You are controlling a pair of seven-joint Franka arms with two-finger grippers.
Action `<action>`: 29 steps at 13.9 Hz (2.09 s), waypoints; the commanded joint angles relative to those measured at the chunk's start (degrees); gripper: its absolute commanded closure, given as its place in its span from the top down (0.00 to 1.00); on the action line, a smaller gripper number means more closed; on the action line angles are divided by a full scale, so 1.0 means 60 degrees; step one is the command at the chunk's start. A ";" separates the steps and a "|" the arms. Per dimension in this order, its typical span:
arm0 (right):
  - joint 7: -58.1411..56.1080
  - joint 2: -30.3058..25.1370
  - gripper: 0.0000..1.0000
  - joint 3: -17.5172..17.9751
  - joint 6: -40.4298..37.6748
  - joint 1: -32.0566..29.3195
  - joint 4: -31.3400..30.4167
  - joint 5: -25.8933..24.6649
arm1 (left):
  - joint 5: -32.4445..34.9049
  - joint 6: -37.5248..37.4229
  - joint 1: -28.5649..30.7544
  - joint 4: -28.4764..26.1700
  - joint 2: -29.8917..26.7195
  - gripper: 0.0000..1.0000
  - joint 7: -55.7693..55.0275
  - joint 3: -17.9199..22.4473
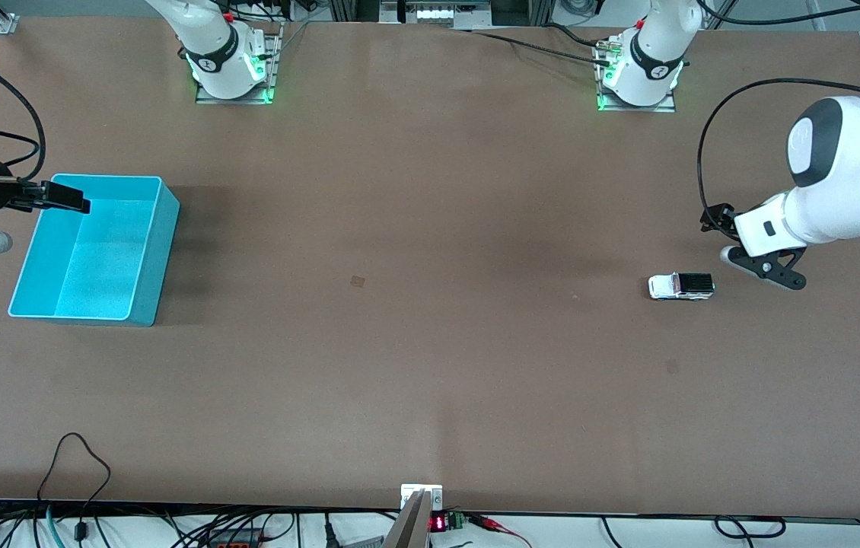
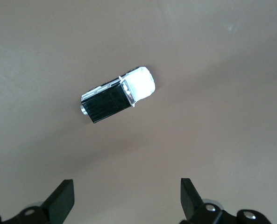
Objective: Wind and store white jeep toy
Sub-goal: 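Move the left gripper over the white toy jeep, then lower the left gripper and grasp the white jeep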
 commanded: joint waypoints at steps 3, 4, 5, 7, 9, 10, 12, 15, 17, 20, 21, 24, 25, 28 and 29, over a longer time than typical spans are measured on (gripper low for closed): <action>0.0381 -0.0034 1.00 0.0057 -0.0338 -0.0061 0.0075 0.0008 | 0.0151 0.0210 0.0022 -0.0004 0.0251 1.00 0.1637 -0.0101; 0.0381 -0.0034 1.00 0.0057 -0.0352 -0.0047 0.0075 0.0008 | 0.0166 0.0559 0.0037 -0.0033 0.0412 1.00 0.2469 -0.0101; 0.0367 -0.0034 1.00 0.0057 -0.0352 -0.0047 0.0075 0.0008 | 0.0166 0.0867 0.0037 -0.0033 0.0631 1.00 0.3391 -0.0101; 0.0337 -0.0034 1.00 0.0057 -0.0352 -0.0047 0.0075 -0.0006 | 0.0210 0.1322 0.0328 -0.0048 0.1041 1.00 0.4771 -0.0101; 0.0337 -0.0034 1.00 0.0057 -0.0352 -0.0047 0.0075 -0.0006 | 0.0269 0.1761 0.0389 -0.0062 0.1437 1.00 0.5972 -0.0101; 0.0337 -0.0034 1.00 0.0057 -0.0352 -0.0032 0.0075 -0.0006 | 0.0283 0.2155 0.0418 -0.0164 0.1569 1.00 0.6718 -0.0116; 0.0352 -0.0034 1.00 0.0057 -0.0498 -0.0032 0.0075 -0.0021 | 0.0283 0.2801 0.0418 -0.0457 0.1600 1.00 0.7834 -0.0130; 0.0337 -0.0034 1.00 0.0057 -0.0514 -0.0061 0.0060 -0.0021 | 0.0283 0.3709 0.0418 -0.0750 0.1673 1.00 0.9184 -0.0394; 0.0367 -0.0034 1.00 0.0057 -0.0630 -0.0061 0.0060 -0.0007 | 0.0356 0.4018 0.0418 -0.0838 0.1819 1.00 0.9230 -0.0379; 0.0381 -0.0034 1.00 0.0057 -0.0645 -0.0061 0.0060 -0.0006 | 0.0693 0.4575 0.0447 -0.1189 0.1907 1.00 0.9755 -0.0394; 0.0381 -0.0034 1.00 0.0057 -0.0645 -0.0047 0.0075 -0.0006 | 0.0693 0.4591 0.0491 -0.1205 0.1922 1.00 0.9917 -0.0394; 0.0367 -0.0034 1.00 0.0057 -0.0645 -0.0047 0.0060 -0.0006 | 0.0708 0.4649 0.0506 -0.1191 0.1951 1.00 1.0197 -0.0408; 0.0381 -0.0034 1.00 0.0057 -0.0660 -0.0047 0.0060 -0.0006 | 0.0708 0.4838 0.0506 -0.1190 0.2039 1.00 1.0240 -0.0409; 0.0381 -0.0034 1.00 0.0057 -0.0689 -0.0047 0.0060 -0.0006 | 0.0708 0.5264 0.0578 -0.1190 0.2229 1.00 1.0606 -0.0409; 0.0381 -0.0034 1.00 0.0057 -0.0704 -0.0047 0.0060 -0.0006 | 0.0708 0.5279 0.0724 -0.1190 0.2288 1.00 1.0607 -0.0409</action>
